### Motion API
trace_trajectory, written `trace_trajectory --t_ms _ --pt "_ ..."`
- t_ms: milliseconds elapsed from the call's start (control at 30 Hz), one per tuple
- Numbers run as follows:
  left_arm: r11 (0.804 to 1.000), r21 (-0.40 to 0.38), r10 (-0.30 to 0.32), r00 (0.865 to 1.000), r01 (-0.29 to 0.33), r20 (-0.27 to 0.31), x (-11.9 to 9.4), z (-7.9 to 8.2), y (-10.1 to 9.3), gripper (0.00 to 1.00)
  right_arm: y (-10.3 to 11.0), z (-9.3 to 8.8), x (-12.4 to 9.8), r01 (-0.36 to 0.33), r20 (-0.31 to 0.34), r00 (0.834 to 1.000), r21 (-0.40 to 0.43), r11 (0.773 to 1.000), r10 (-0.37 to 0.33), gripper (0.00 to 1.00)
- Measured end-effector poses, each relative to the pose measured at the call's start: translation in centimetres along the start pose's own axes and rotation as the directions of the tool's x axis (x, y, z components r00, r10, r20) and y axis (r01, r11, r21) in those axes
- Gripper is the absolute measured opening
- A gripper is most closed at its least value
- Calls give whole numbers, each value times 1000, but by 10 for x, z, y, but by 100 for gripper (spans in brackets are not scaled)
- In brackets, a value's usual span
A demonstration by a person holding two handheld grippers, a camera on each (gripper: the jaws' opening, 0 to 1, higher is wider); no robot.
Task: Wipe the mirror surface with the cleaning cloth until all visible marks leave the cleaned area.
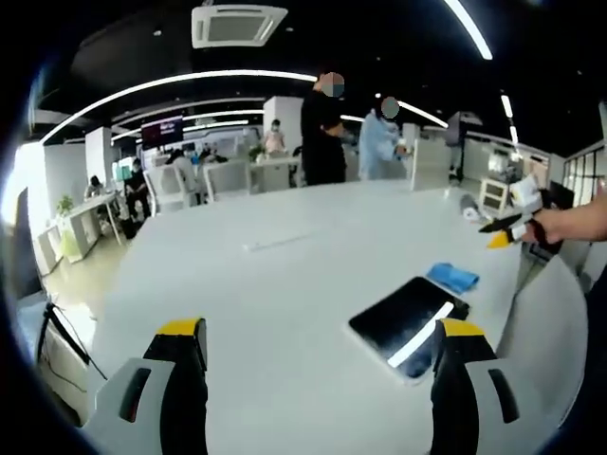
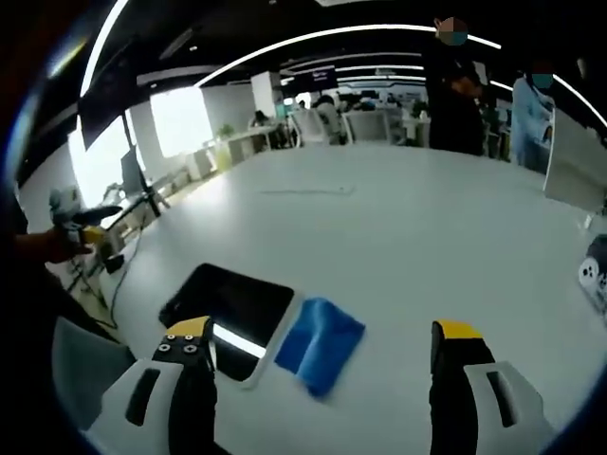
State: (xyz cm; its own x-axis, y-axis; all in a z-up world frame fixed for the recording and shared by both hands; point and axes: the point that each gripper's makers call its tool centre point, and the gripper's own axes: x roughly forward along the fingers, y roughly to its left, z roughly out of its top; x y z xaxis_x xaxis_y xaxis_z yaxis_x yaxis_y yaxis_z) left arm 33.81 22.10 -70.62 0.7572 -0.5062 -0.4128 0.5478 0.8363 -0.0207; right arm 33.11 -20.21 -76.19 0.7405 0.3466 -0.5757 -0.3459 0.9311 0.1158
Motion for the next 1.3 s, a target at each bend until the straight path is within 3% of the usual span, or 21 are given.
trace_trajectory --t_ms 233,433,900,1300 --pt "1000 -5 -6 1000 7 8 1 -3 -5 100 6 -15 -3 -11 -35 999 -29 1000 10 96" --pt "1000 -25 7 1000 -8 -6 -4 -11 -1 100 9 -8 -3 -19 -14 1000 -27 999 18 100" --pt "1000 3 11 1000 -11 0 -4 -4 9 100 6 -1 -3 -7 -17 1000 -14 1000 7 100" --pt "1000 -12 17 1000 -18 -16 -10 -21 8 100 5 -4 -4 3 -24 1000 -39 999 -4 95"
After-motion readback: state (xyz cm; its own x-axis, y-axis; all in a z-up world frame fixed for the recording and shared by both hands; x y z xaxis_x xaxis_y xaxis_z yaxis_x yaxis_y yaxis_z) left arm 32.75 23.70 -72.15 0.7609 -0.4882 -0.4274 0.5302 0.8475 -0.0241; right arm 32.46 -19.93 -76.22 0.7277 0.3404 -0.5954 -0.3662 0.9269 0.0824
